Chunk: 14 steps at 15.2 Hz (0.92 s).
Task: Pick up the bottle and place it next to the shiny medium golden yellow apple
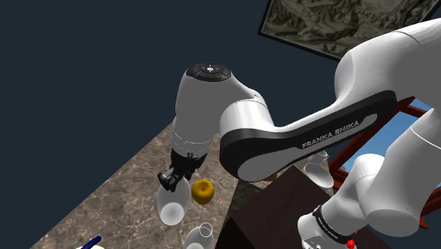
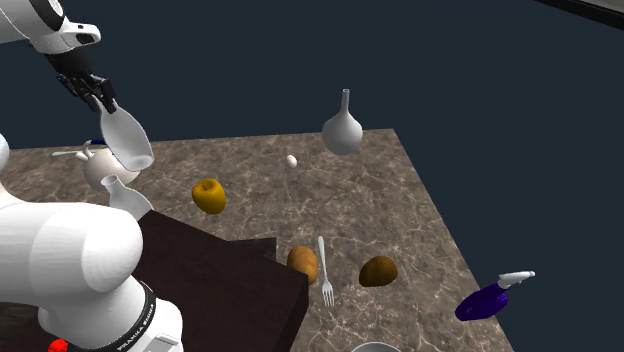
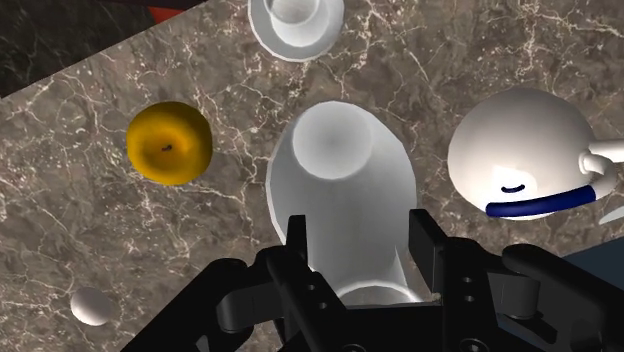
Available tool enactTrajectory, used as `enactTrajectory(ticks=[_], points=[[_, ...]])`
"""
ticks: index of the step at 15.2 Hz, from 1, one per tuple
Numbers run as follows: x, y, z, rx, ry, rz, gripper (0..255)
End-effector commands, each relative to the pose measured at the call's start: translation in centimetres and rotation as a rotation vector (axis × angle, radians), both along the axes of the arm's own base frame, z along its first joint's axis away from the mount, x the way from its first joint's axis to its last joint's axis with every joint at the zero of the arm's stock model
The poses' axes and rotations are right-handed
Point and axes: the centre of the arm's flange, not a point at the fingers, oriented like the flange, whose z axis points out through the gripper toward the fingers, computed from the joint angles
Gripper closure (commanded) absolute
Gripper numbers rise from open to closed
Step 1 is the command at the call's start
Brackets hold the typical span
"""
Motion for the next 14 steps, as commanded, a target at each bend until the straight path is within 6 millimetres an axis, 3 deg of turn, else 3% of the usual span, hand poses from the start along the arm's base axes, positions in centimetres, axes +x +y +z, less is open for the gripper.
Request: enactTrajectory(ticks=[1, 14], points=[[0.0, 0.0, -1.0, 0.001, -0.001, 0.000, 255], [0.0, 0.0, -7.8, 0.001, -0.001, 0.000, 255]])
